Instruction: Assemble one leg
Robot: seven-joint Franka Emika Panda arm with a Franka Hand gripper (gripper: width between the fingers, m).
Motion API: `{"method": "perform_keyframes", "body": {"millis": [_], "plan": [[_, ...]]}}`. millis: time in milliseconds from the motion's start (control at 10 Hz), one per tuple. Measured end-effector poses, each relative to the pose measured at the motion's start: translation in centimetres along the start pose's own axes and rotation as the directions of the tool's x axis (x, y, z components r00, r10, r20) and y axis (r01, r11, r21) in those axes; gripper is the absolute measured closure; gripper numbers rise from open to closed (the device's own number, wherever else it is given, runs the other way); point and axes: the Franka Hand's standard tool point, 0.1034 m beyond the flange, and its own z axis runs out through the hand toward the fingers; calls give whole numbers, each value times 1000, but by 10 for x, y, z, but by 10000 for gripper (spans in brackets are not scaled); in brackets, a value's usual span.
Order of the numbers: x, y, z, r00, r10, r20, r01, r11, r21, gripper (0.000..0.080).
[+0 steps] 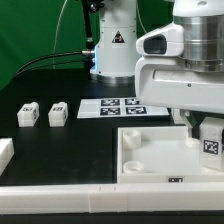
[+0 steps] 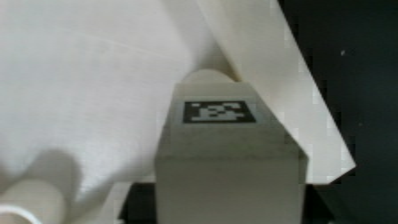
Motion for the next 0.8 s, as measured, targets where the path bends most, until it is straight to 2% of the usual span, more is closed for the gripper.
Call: {"method": "perform_keyframes", "body": {"millis": [200, 400, 600, 700, 800], "plan": [[0, 0, 0, 977, 213, -15, -213, 977, -6, 506], [0, 1, 0, 892, 452, -11, -452, 892, 0, 506], [1, 2, 0, 849, 528, -4, -528, 849, 3, 506], [1, 1, 0, 858, 513, -4, -513, 858, 3, 506], [1, 1, 1, 864, 503, -2, -503, 864, 3, 401]]}}
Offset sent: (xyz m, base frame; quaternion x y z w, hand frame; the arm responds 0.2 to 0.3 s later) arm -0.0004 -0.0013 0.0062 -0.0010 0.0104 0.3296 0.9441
